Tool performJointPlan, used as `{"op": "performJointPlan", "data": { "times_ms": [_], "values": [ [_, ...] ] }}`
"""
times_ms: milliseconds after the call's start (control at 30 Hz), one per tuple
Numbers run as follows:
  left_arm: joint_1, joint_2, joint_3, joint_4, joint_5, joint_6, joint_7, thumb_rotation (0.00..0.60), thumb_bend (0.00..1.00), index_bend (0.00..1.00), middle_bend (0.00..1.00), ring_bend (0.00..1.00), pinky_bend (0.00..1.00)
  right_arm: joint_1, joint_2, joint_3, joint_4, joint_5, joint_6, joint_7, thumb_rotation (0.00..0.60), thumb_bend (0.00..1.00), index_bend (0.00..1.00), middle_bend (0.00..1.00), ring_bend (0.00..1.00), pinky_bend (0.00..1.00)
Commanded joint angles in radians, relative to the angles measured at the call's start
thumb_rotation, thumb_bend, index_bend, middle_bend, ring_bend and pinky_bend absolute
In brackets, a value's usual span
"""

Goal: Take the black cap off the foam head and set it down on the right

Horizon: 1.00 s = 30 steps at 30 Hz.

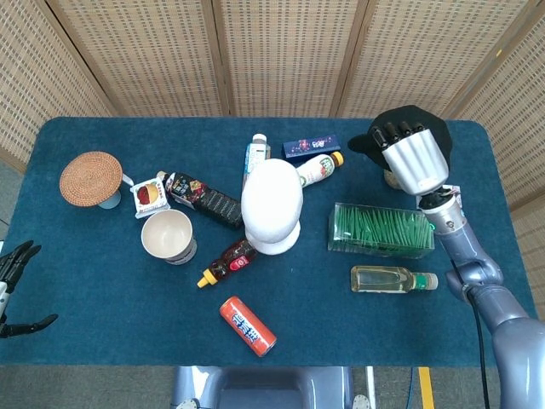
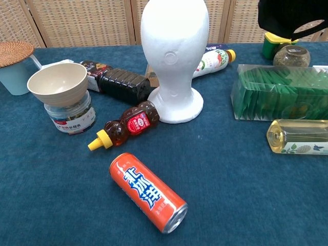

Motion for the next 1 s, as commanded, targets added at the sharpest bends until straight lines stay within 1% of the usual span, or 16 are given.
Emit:
{"op": "performJointPlan", "data": {
  "times_ms": [33, 67, 133, 200, 233, 367, 467, 567, 700, 833, 900, 1000],
  "values": [
    [0.002, 0.000, 0.001, 0.003, 0.004, 0.005, -0.005, 0.600, 0.11, 0.00, 0.00, 0.00, 0.03, -0.037, 0.046, -0.005, -0.154, 0.038, -0.075, 0.047, 0.600, 0.54, 0.46, 0.51, 0.59, 0.86],
    [0.004, 0.001, 0.002, 0.002, 0.006, 0.008, -0.007, 0.600, 0.11, 0.00, 0.00, 0.00, 0.03, -0.045, 0.062, -0.003, -0.199, 0.046, -0.085, 0.049, 0.600, 0.53, 0.43, 0.47, 0.56, 0.84],
    [0.005, 0.003, 0.002, 0.002, 0.009, 0.011, -0.012, 0.600, 0.11, 0.00, 0.00, 0.00, 0.03, -0.059, 0.100, -0.005, -0.290, 0.052, -0.098, 0.040, 0.600, 0.51, 0.39, 0.44, 0.51, 0.81],
    [0.006, 0.005, 0.002, 0.004, 0.011, 0.014, -0.016, 0.600, 0.11, 0.00, 0.00, 0.00, 0.03, -0.074, 0.137, -0.010, -0.379, 0.050, -0.099, 0.020, 0.595, 0.47, 0.37, 0.42, 0.47, 0.78],
    [0.007, 0.006, 0.003, 0.005, 0.013, 0.015, -0.021, 0.600, 0.11, 0.00, 0.00, 0.00, 0.03, -0.085, 0.160, -0.016, -0.437, 0.040, -0.087, 0.000, 0.578, 0.45, 0.37, 0.41, 0.45, 0.76],
    [0.008, 0.009, 0.004, 0.009, 0.018, 0.019, -0.031, 0.600, 0.11, 0.00, 0.00, 0.00, 0.03, -0.113, 0.222, -0.025, -0.583, 0.028, -0.074, -0.063, 0.494, 0.35, 0.34, 0.37, 0.39, 0.70],
    [0.010, 0.011, 0.006, 0.011, 0.024, 0.024, -0.038, 0.600, 0.11, 0.00, 0.00, 0.00, 0.03, -0.138, 0.270, -0.027, -0.700, 0.030, -0.069, -0.109, 0.468, 0.32, 0.33, 0.35, 0.36, 0.67],
    [0.012, 0.013, 0.008, 0.013, 0.029, 0.028, -0.045, 0.600, 0.11, 0.00, 0.00, 0.00, 0.03, -0.159, 0.310, -0.024, -0.792, 0.024, -0.056, -0.134, 0.466, 0.32, 0.33, 0.35, 0.36, 0.66],
    [0.014, 0.013, 0.009, 0.015, 0.033, 0.032, -0.050, 0.600, 0.11, 0.00, 0.00, 0.00, 0.03, -0.185, 0.360, -0.017, -0.885, -0.001, -0.015, -0.139, 0.464, 0.32, 0.33, 0.35, 0.36, 0.66],
    [0.015, 0.014, 0.011, 0.015, 0.040, 0.036, -0.051, 0.600, 0.11, 0.00, 0.00, 0.00, 0.03, -0.218, 0.413, -0.010, -0.942, -0.028, 0.025, -0.122, 0.466, 0.26, 0.33, 0.35, 0.36, 0.65],
    [0.019, 0.013, 0.011, 0.016, 0.041, 0.045, -0.050, 0.600, 0.11, 0.00, 0.00, 0.00, 0.03, -0.243, 0.436, -0.016, -0.944, -0.047, 0.055, -0.099, 0.466, 0.22, 0.33, 0.35, 0.36, 0.64],
    [0.024, 0.008, 0.007, 0.019, 0.037, 0.058, -0.038, 0.600, 0.11, 0.00, 0.00, 0.00, 0.03, -0.269, 0.446, -0.026, -0.918, -0.073, 0.088, -0.079, 0.465, 0.15, 0.33, 0.35, 0.36, 0.62]
  ]
}}
